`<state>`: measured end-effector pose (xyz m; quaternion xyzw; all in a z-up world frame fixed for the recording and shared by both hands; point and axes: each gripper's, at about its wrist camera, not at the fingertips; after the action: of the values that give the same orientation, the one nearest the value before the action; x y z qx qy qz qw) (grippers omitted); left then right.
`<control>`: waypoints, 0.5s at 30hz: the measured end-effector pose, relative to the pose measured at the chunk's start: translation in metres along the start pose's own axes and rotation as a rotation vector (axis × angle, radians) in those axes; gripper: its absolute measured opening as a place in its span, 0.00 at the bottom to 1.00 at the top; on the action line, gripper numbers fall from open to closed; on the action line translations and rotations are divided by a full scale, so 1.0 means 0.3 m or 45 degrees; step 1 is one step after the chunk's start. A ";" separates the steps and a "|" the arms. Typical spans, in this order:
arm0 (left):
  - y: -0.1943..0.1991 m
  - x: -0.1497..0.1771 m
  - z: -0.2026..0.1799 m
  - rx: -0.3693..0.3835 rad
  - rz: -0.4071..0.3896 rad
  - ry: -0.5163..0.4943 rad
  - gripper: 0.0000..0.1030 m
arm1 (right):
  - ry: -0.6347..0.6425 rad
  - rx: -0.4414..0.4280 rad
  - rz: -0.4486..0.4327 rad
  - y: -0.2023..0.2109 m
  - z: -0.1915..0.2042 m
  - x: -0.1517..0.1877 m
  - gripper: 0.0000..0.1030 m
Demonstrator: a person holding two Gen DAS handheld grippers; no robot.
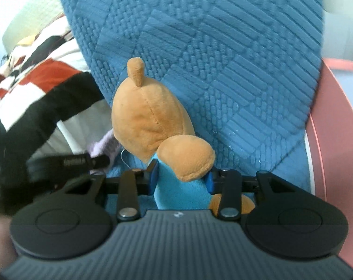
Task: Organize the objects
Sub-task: 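Lift teddy bear with right tool while left tool grasps pink bunny's leg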
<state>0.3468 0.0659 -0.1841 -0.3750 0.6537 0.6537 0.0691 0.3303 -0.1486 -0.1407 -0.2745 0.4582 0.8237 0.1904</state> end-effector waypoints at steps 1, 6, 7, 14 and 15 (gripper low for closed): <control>0.016 0.016 -0.006 0.006 -0.003 -0.015 0.12 | -0.014 0.002 -0.009 0.014 -0.001 0.005 0.41; 0.066 0.050 -0.007 0.043 0.032 -0.057 0.12 | -0.058 0.021 -0.048 0.081 0.012 0.047 0.40; 0.067 0.061 0.009 0.046 0.040 -0.062 0.12 | -0.064 0.021 -0.047 0.093 0.015 0.060 0.39; 0.086 0.117 0.095 0.062 0.106 -0.077 0.12 | -0.095 0.017 -0.061 0.194 0.038 0.152 0.39; 0.113 0.141 0.115 0.060 0.112 -0.080 0.12 | -0.098 0.024 -0.061 0.208 0.041 0.165 0.39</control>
<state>0.2833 0.0756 -0.1861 -0.3234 0.6824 0.6519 0.0696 0.2532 -0.1666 -0.1261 -0.2516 0.4516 0.8245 0.2303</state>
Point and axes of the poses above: each gripper's, at about its wrist camera, not at the fingertips, and y roughly against the way its jaws point, z to its left, x to its underside, and after that the axes turned 11 degrees about -x, right-handed
